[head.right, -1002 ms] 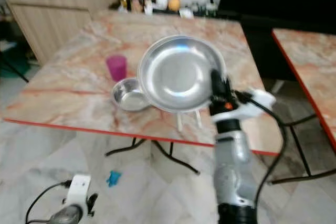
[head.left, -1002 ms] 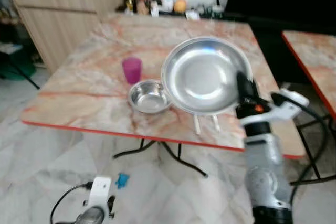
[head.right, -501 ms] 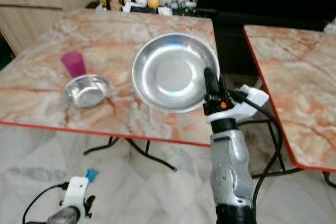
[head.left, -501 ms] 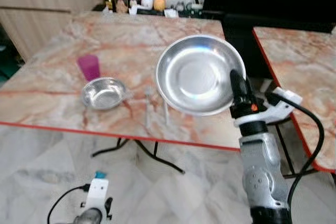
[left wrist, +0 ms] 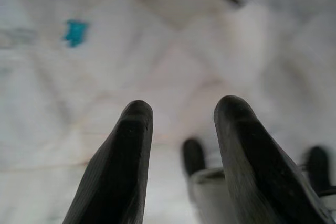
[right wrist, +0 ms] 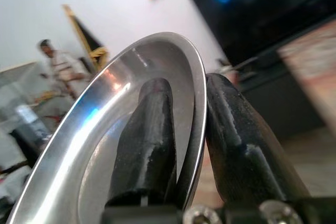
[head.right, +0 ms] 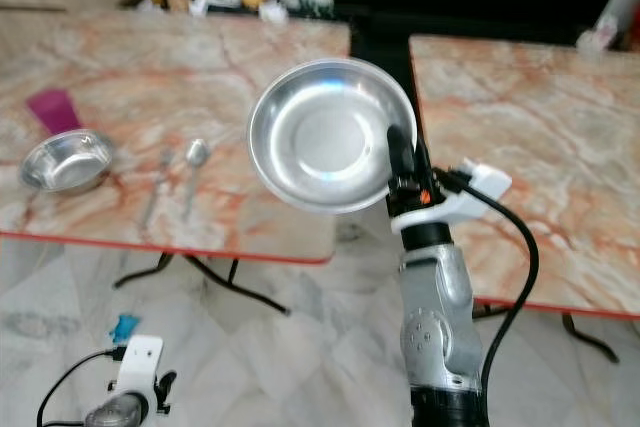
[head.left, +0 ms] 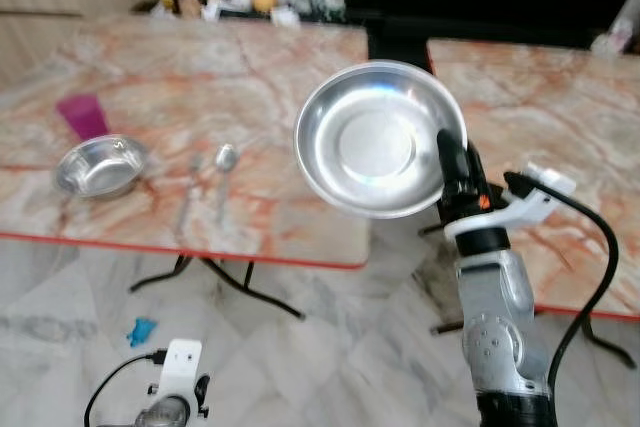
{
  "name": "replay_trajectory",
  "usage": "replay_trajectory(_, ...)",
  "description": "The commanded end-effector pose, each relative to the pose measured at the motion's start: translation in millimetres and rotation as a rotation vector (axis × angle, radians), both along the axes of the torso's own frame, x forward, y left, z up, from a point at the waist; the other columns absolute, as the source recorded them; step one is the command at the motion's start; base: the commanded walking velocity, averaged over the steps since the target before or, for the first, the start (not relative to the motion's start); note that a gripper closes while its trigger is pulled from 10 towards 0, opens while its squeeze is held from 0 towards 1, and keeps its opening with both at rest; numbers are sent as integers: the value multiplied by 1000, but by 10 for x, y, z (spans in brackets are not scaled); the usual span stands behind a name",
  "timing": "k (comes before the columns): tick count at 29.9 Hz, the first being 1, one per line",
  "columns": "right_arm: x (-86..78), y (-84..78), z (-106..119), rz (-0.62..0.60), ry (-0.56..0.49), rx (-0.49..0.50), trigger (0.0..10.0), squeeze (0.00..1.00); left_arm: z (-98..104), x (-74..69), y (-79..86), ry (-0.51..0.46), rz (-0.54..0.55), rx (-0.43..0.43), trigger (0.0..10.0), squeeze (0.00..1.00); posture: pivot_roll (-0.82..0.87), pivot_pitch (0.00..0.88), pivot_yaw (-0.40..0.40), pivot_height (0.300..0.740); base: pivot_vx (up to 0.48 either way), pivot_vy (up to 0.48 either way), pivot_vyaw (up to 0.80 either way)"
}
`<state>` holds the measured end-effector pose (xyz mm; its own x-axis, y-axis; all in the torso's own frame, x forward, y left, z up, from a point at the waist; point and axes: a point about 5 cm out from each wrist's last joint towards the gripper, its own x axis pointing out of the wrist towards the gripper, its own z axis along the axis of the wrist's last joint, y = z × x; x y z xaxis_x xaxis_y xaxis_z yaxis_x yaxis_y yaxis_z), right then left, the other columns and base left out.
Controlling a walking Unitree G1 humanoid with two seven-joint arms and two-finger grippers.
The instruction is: Setting the table
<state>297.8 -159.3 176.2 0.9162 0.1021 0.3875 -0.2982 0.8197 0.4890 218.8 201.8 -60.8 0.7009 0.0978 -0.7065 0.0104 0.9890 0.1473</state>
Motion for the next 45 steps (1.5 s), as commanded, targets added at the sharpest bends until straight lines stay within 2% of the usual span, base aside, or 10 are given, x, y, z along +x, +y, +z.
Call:
replay_trajectory(1,12,12,76,3,-28,4,10000,0,-29,-45,-5,18,-7,1,10000,0,-17,26,-16,740,0,-401,0)
replay_trajectory(45,25,-51,75,-24,-19,-5,10000,0,-41,-61,-8,26,-3,-11,10000,0,-20,32,-17,740,0,-391,0)
